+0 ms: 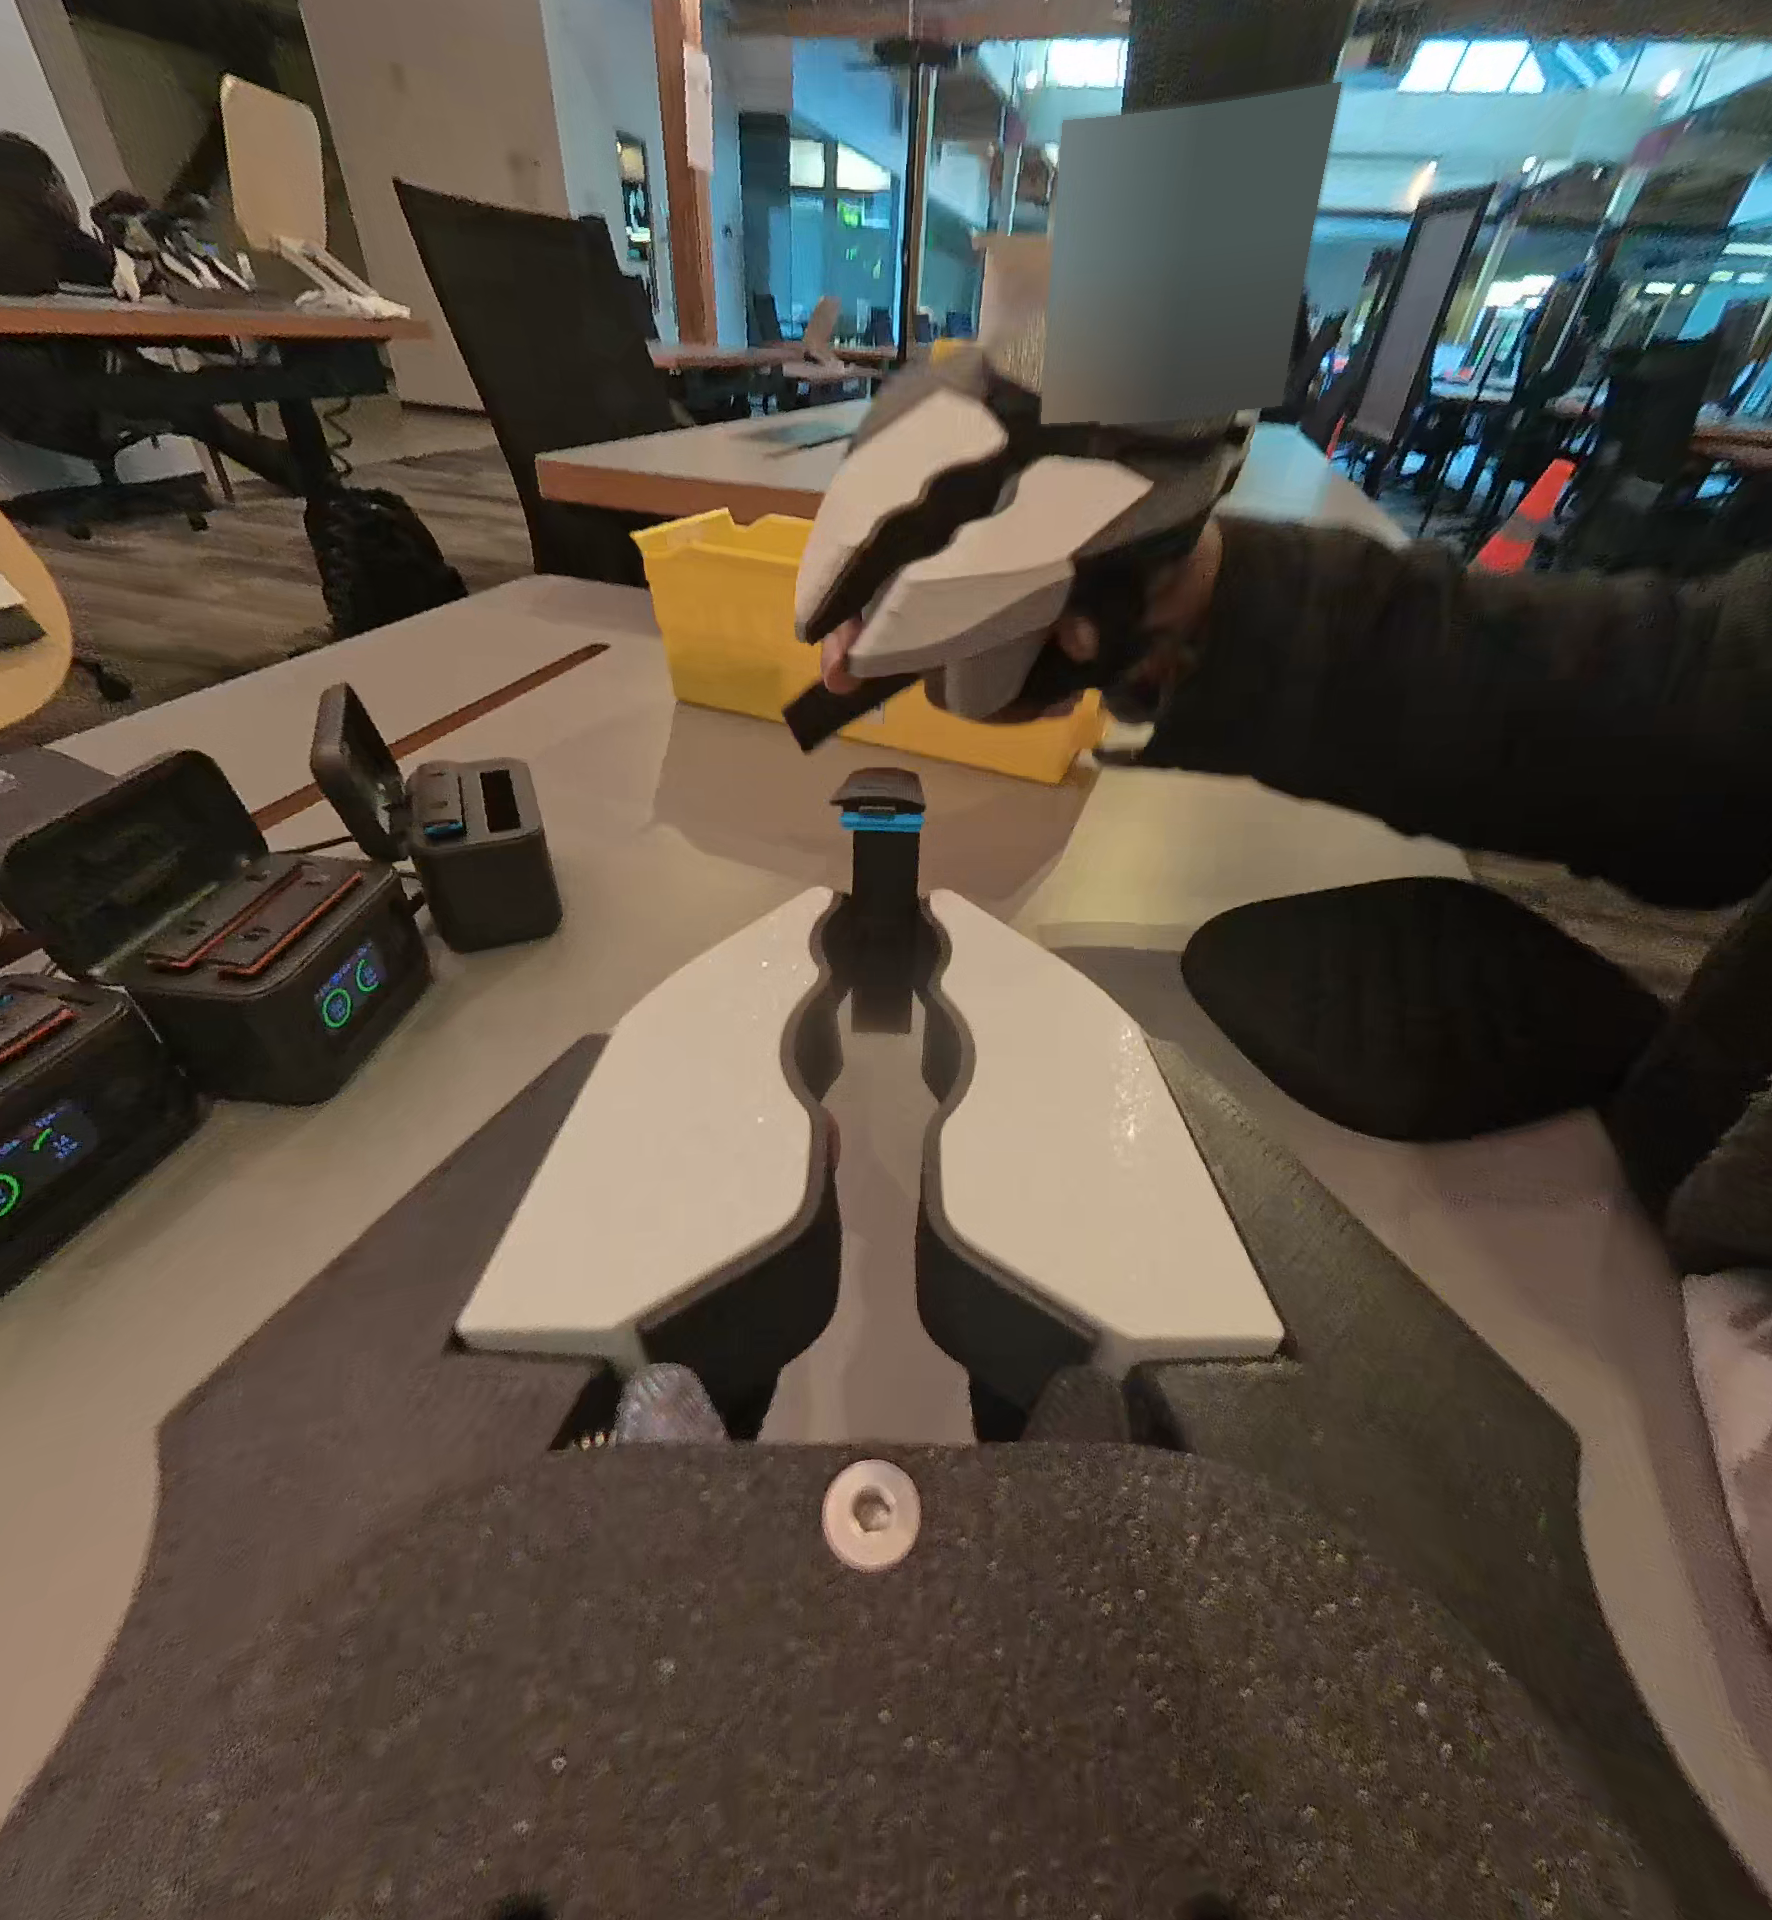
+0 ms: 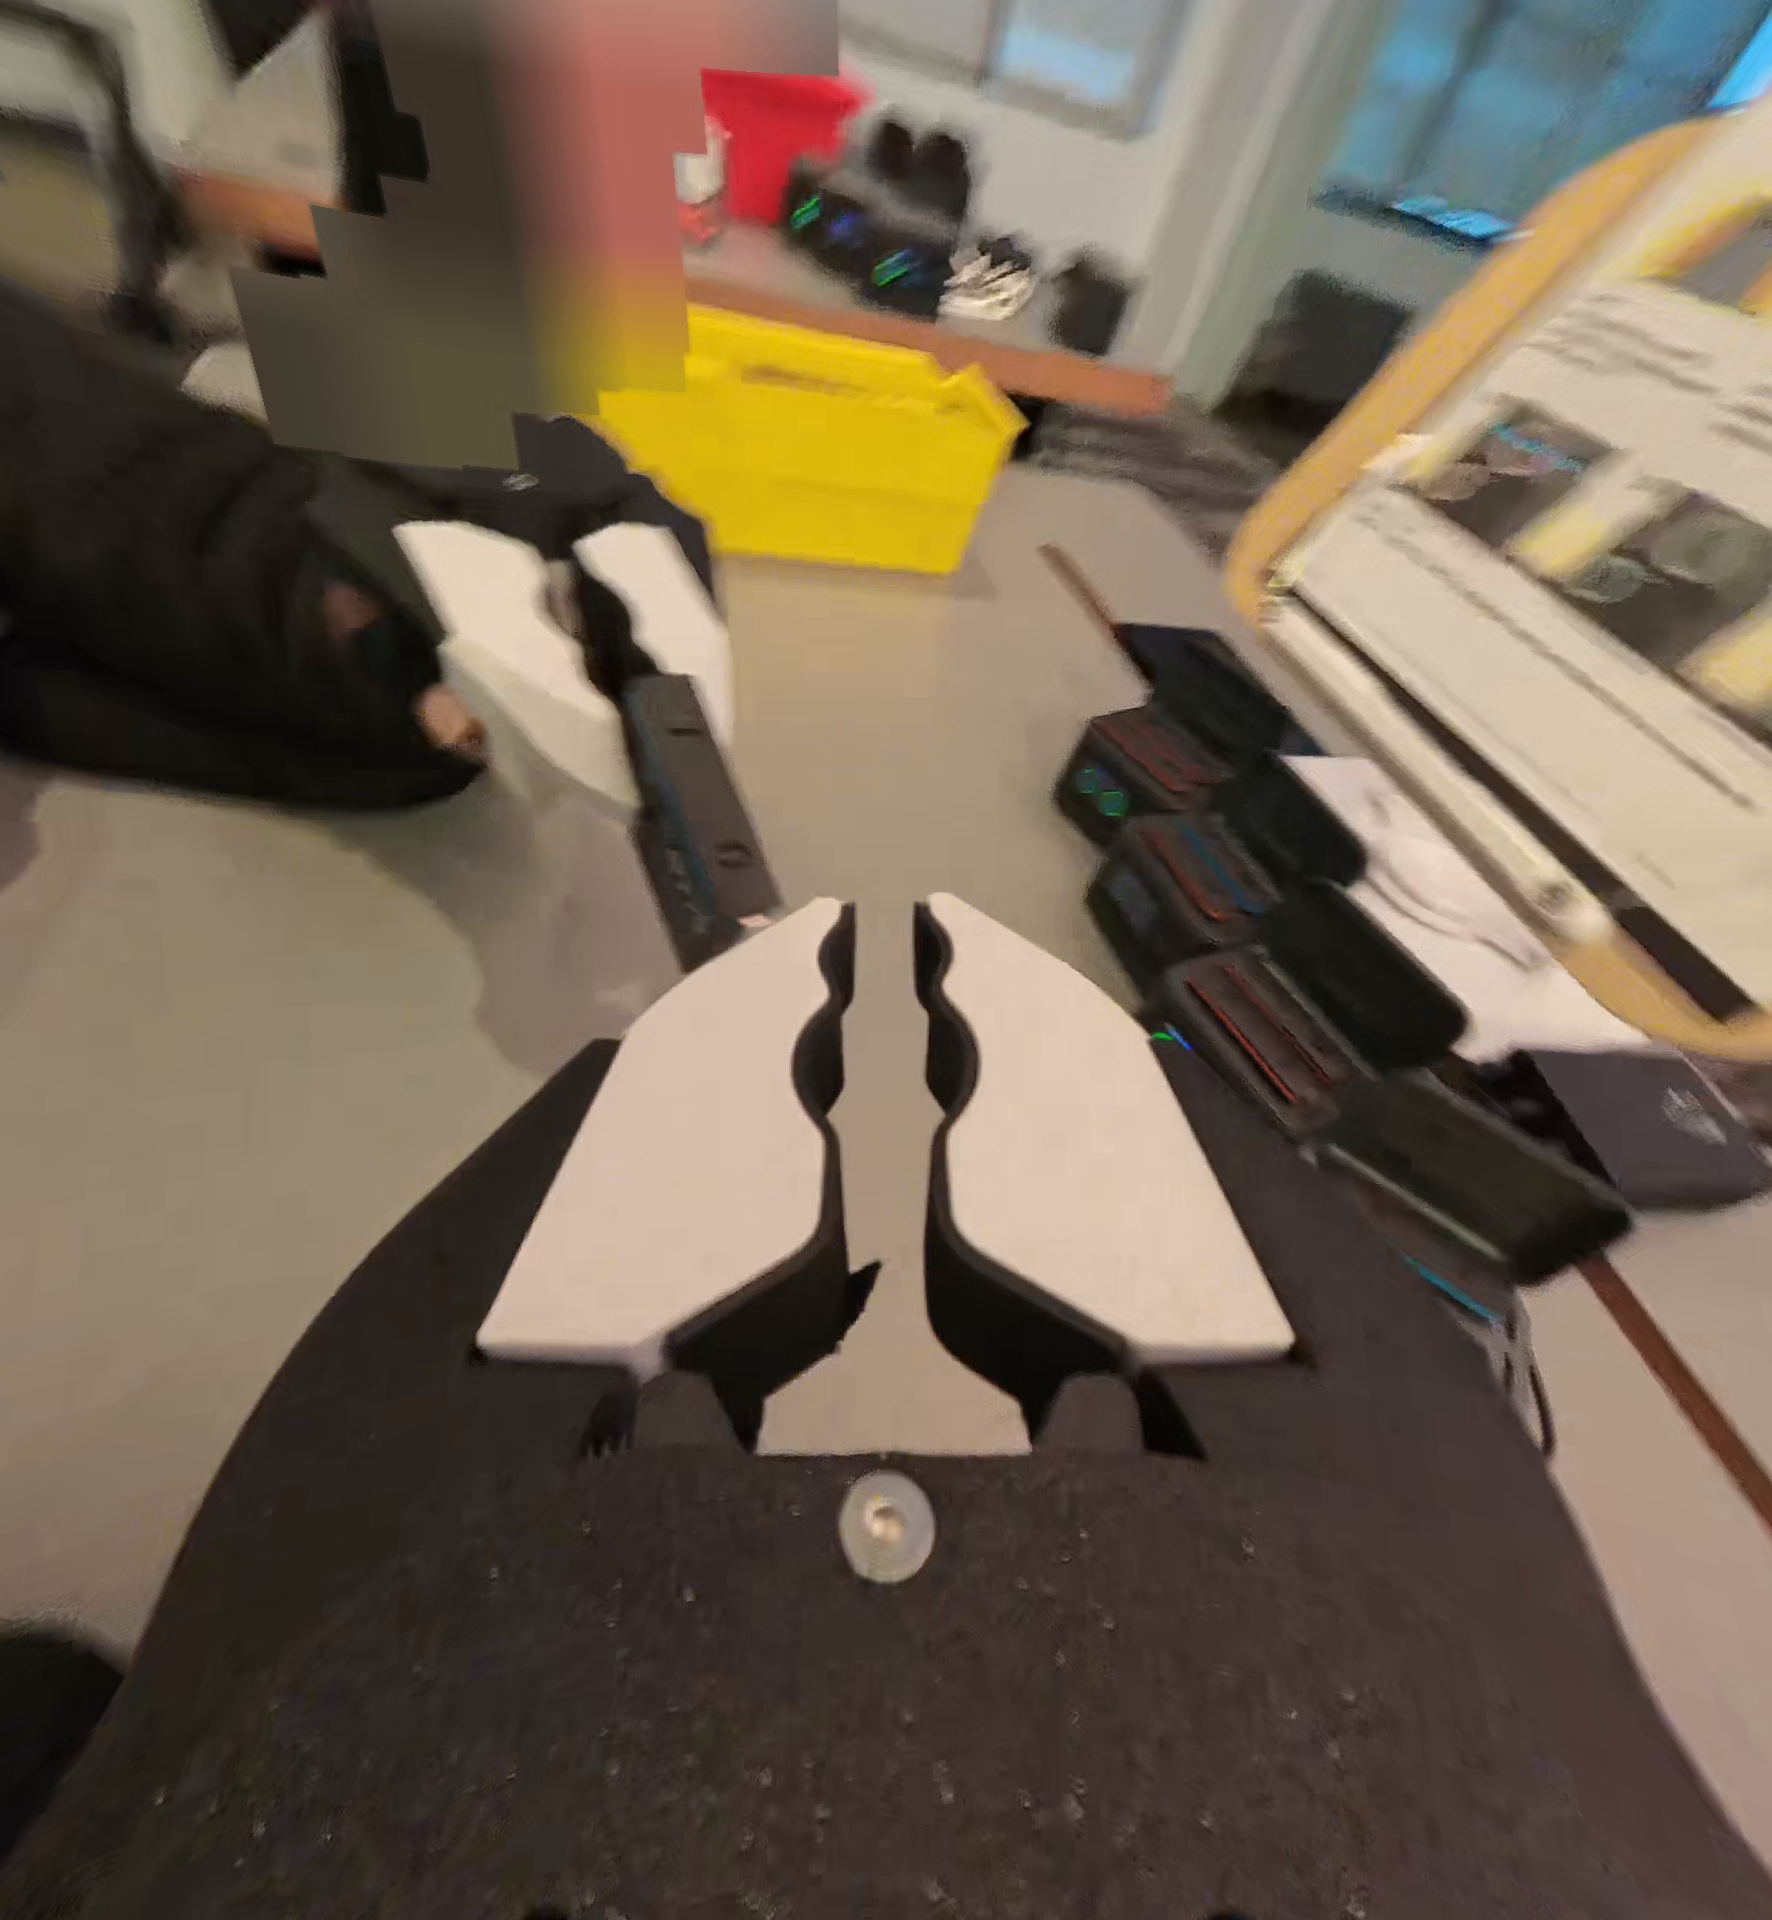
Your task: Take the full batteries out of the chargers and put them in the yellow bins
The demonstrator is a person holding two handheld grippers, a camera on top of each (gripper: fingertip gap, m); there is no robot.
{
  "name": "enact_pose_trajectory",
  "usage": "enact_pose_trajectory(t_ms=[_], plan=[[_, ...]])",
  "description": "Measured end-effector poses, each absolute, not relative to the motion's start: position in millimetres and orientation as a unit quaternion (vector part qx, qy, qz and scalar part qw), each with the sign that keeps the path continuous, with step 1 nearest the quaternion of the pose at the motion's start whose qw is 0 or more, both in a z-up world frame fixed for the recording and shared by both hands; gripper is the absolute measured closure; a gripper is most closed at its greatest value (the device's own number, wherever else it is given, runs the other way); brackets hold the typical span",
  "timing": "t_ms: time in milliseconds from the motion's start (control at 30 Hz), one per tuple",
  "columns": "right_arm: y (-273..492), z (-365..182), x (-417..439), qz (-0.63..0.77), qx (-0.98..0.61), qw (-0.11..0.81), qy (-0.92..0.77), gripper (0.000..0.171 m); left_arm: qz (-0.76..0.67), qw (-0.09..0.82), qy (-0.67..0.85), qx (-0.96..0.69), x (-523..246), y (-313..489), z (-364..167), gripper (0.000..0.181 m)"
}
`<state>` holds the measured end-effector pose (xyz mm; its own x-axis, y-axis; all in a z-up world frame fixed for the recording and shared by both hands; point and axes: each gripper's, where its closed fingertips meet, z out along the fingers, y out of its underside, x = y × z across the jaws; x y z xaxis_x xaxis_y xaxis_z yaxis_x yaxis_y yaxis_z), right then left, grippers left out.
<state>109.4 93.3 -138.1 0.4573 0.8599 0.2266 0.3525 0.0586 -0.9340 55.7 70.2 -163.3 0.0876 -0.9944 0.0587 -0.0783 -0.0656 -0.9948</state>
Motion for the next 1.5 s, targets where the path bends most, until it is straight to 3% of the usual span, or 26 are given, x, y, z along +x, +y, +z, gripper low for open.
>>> enact_pose_trajectory(t_ms=[133, 300, 500, 567, 733, 933, 1133, 1500], plan=[[75.0, -152.6, 81.9, 0.196, -0.627, 0.454, -0.601, 0.149, -0.439, 0.482, 0.508, -0.563, 61.6, 68.0, -175.7, 0.170], [69.9, -171.1, 67.1, 0.144, -0.611, 0.372, -0.683, 0.156, -0.408, 0.487, 0.528, -0.564, 65.0, 66.5, -183.9, 0.170], [74.6, -165.9, 66.4, 0.121, -0.599, 0.344, -0.713, 0.157, -0.405, 0.513, 0.512, -0.557, 63.1, 71.7, -175.1, 0.170], [84.1, -159.4, 76.4, 0.090, -0.589, 0.335, -0.730, 0.157, -0.395, 0.533, 0.489, -0.567, 60.4, 81.7, -170.3, 0.152], [153.6, -142.6, 138.9, -0.045, -0.577, 0.300, -0.758, 0.158, -0.385, 0.548, 0.471, -0.574, 53.1, 92.8, -167.2, 0.162], [220.8, -175.0, 199.9, -0.097, -0.581, 0.223, -0.777, 0.157, -0.373, 0.551, 0.471, -0.579, 51.8, 97.5, -173.1, 0.164], [233.3, -204.8, 203.4, -0.077, -0.564, 0.185, -0.801, 0.158, -0.368, 0.549, 0.467, -0.588, 49.4, 105.3, -178.2, 0.166], [238.9, -210.9, 210.2, -0.090, -0.524, 0.142, -0.835, 0.157, -0.370, 0.538, 0.465, -0.598, 50.4, 110.0, -186.5, 0.169]])
